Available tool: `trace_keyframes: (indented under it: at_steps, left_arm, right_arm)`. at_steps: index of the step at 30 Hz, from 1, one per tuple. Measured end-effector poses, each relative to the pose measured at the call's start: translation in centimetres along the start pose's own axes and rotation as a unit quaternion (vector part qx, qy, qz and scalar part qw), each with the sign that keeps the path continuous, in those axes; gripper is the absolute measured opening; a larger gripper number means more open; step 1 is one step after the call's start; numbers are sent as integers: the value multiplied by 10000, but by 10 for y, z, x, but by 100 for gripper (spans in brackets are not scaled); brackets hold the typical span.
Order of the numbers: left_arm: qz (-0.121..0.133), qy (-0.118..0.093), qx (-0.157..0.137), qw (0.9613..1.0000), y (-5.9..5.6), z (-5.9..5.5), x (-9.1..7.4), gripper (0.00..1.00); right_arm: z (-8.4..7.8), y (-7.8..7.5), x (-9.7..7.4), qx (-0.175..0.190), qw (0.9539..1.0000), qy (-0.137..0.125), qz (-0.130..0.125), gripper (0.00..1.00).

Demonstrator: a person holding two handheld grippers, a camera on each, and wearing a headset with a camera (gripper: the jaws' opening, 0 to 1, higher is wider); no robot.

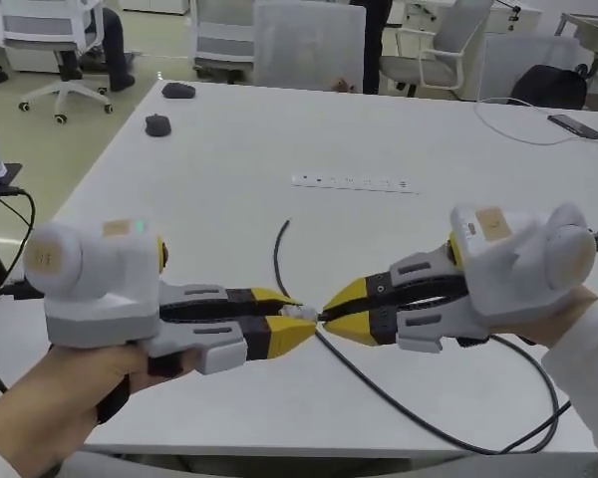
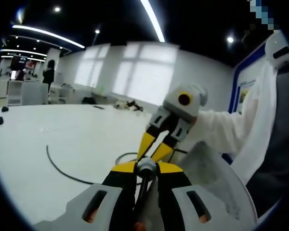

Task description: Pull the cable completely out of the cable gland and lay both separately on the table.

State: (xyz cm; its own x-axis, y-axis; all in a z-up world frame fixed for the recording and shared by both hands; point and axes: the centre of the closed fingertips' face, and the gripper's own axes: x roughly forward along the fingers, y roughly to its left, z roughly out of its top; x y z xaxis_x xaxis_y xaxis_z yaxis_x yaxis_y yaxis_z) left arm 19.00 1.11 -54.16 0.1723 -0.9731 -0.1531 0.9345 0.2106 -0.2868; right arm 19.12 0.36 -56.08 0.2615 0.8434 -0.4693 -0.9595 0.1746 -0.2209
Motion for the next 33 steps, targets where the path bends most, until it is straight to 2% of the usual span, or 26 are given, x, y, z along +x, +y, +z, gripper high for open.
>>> trace_keyframes:
  at_steps: [8,24,33]
  left_arm:
    - [44,-27,-22,10000,2,1,-1,16]
    - [38,-72,-9,10000,2,2,-1,16]
    - [23,-61,-9,10000,1,2,-1,16]
  right_arm:
    - [-7,-3,-2,111,9999,32,-81,4]
    - [-44,-13,-22,567,9971,278,-423,4]
    - [-54,-14,-25,752,9954,322,-499,5]
